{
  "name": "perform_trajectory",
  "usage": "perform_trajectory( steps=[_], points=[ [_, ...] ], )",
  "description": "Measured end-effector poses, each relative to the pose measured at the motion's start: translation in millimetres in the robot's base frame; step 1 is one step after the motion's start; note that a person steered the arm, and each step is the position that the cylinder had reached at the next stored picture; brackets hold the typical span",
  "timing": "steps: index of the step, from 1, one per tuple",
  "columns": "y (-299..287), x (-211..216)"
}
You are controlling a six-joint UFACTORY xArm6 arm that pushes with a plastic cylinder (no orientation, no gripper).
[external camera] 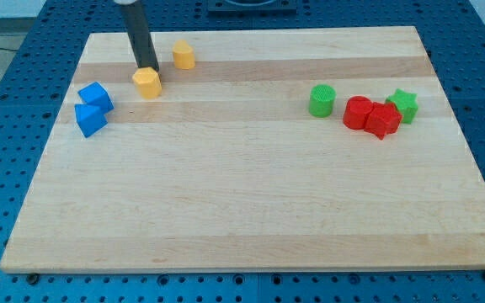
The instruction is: Push the yellow heart into the yellow hexagon
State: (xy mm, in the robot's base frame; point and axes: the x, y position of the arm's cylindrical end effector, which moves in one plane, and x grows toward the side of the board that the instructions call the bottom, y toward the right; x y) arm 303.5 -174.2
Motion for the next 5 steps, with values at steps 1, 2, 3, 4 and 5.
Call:
perform_trajectory(
  steps=[1,2,3,4,5],
  points=[
    [38,-19],
    [8,8],
    [-35,20],
    [-7,-12],
    [-19,-36]
  ],
)
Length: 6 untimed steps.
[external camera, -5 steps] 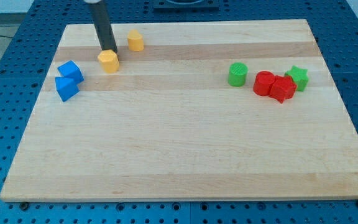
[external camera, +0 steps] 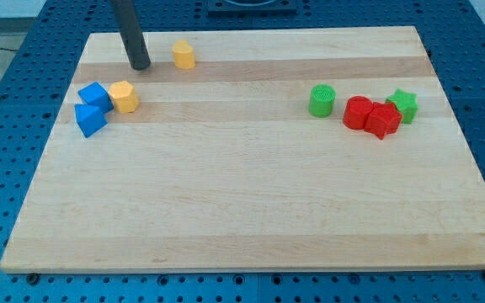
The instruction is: Push the yellow heart into the yellow hexagon
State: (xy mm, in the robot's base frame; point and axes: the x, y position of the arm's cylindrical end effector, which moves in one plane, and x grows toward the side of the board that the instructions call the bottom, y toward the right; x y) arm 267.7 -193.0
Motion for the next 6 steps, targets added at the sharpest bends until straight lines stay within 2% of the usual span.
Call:
perform_trajectory(
  steps=[1,2,3,5,6],
  points=[
    [60,-37],
    [113,-17],
    [108,35],
    [153,69],
    [99,76]
  ],
)
